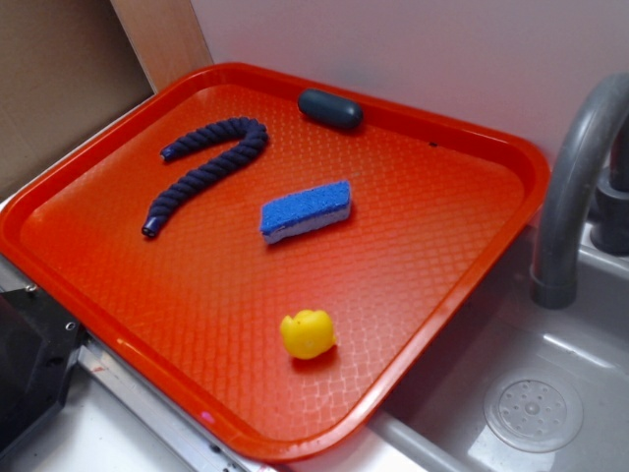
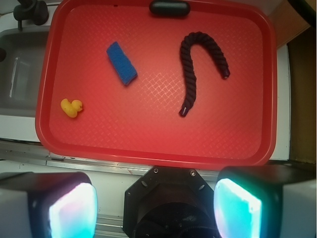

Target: Grab the yellow duck.

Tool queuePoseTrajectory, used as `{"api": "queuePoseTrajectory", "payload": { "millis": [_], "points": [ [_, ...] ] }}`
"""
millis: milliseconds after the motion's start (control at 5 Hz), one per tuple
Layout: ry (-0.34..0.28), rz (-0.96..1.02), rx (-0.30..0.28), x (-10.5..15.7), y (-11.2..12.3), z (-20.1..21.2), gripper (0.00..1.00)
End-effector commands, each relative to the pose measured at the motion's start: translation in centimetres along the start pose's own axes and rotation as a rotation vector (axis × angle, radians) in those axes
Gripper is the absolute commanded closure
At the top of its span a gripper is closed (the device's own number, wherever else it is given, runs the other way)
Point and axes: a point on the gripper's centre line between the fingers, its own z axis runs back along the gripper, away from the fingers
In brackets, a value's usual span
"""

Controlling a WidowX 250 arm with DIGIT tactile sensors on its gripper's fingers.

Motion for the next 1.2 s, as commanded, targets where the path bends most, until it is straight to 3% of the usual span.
{"api": "queuePoseTrajectory", "payload": {
  "millis": [0, 200, 400, 600, 1000],
  "points": [
    [0.000, 0.000, 0.000, 0.0, 0.0, 0.0, 0.00],
    [-0.081, -0.194, -0.027, 1.7, -1.2, -1.5, 0.00],
    [-0.120, -0.365, -0.074, 3.4, -3.0, -3.4, 0.00],
    [-0.120, -0.495, -0.082, 4.7, -5.8, -5.4, 0.00],
    [-0.005, -0.685, -0.019, 4.9, -12.6, -10.8, 0.00]
  ]
}}
